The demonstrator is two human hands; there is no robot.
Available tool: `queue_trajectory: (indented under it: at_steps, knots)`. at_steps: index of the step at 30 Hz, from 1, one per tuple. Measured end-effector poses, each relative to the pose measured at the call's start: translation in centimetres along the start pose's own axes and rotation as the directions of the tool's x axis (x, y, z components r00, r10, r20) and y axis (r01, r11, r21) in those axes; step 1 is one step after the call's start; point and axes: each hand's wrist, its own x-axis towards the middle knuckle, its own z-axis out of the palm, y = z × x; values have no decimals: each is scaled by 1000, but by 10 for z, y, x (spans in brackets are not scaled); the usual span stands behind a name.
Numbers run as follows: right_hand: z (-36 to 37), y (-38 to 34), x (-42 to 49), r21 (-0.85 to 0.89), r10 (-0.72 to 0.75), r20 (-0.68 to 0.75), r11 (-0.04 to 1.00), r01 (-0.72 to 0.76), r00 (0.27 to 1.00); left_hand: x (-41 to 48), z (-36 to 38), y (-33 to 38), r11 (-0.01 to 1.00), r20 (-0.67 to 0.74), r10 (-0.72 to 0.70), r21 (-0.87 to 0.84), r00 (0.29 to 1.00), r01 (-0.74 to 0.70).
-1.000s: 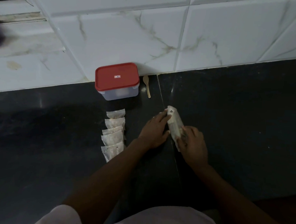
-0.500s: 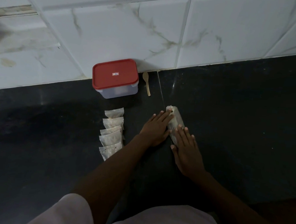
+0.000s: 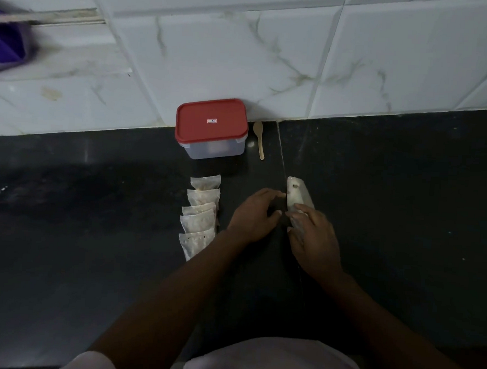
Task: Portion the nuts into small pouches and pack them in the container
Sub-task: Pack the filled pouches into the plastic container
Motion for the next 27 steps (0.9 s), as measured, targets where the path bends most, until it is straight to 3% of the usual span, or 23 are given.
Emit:
queue_trajectory:
  at_steps: [6,10,16,22,27]
  knots:
    - [-3,-29,25,30,-21,25,999,20,999,-21,-27,-16,996,-123,-88,14,988,90]
    - [-9,-54,59,170,3,62,985,-13,998,-26,-54,-30,968,-240,-218,-180,946,177]
    - [-8,-93,131,446,206,195,852,-274,959,-9,-106,-49,783,-339,-505,-566,794,256]
    - [-1,-113,191,562,298,262,726,-396,918,26,-140,-69,690,-413,-604,-698,681,189]
    - [17,-113,224,591,364,289,660,-464,886,54,-149,-93,674,-462,-680,-699,569,238]
